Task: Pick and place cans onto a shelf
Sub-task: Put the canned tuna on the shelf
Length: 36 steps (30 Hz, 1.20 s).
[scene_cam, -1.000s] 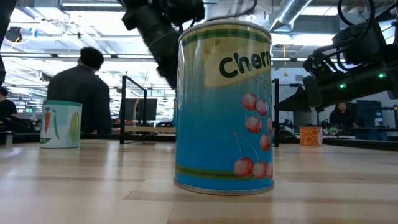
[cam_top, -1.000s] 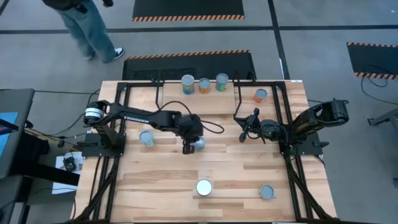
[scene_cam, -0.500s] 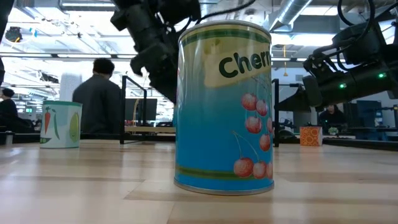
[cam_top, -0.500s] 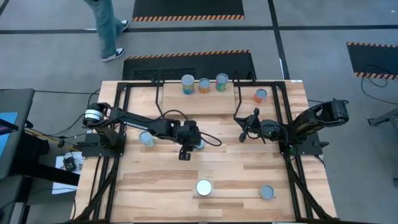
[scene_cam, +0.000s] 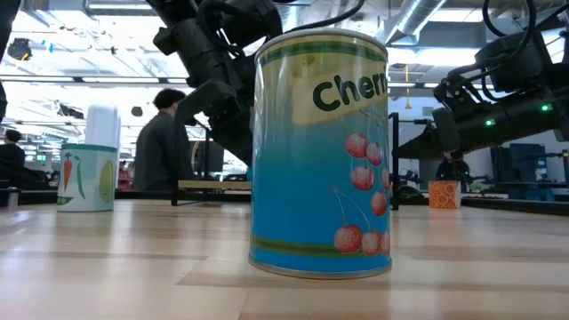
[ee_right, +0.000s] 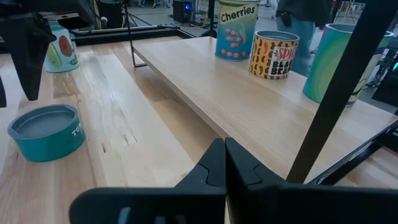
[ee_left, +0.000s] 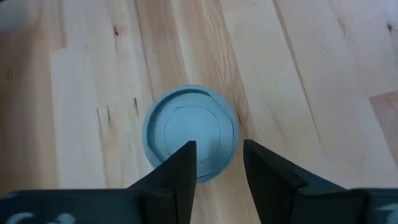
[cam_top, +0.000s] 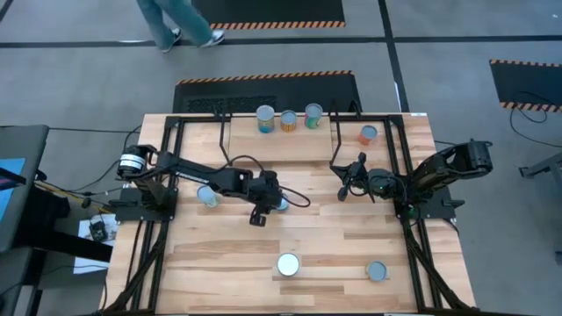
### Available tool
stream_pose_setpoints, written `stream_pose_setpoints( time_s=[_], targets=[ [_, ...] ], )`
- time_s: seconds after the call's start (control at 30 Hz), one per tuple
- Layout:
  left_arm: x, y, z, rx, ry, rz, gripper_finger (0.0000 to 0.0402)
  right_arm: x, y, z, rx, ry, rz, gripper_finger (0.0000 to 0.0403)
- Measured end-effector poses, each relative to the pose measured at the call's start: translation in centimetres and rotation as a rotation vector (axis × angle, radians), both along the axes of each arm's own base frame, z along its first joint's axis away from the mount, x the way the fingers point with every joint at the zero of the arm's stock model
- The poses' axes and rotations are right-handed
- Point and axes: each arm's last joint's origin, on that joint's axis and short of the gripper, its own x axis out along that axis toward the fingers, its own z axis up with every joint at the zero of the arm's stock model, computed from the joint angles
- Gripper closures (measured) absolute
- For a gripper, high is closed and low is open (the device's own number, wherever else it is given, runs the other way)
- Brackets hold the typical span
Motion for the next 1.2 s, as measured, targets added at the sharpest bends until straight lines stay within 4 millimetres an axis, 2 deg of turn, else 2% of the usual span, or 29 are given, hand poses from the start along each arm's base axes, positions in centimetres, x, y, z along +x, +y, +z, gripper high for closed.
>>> stream_pose_setpoints(
  time_s=[0.4,0.5,0.63,0.77,0.87,0.97,1.07,1.2],
  targets=[
    [1.1,0.0,-3.0,0.02,0.046,-0.048,0.0287,0.0,0.0,0.0,0.0,0.0,0.0,0.0394],
    [1.1,0.0,-2.9,0.022,0.046,-0.046,0.0315,0.0,0.0,0.0,0.0,-0.001,0.0,0.0394],
    [1.1,0.0,-2.9,0.027,0.044,-0.055,0.0381,0.0,0.0,0.0,0.0,-0.002,0.0,0.0394],
    [1.2,0.0,-2.7,0.036,0.049,-0.042,0.0395,0.0,0.0,0.0,0.0,-0.001,0.0,0.0394],
    [1.3,0.9,-1.1,0.052,0.08,-0.005,0.0399,0.0,0.0,0.0,0.0,-0.001,0.0,0.0394],
    [1.6,2.5,3.1,0.042,0.022,0.068,0.04,0.0,0.0,0.0,0.003,-0.003,-0.001,0.0394],
    [1.0,4.2,6.8,0.01,-0.004,0.169,0.0401,0.0,0.0,0.0,0.004,-0.004,-0.001,0.0394],
    [-0.6,7.0,10.6,-0.082,-0.002,0.434,0.0401,0.0,0.0,0.0,0.006,-0.004,-0.001,0.0394]
  ],
)
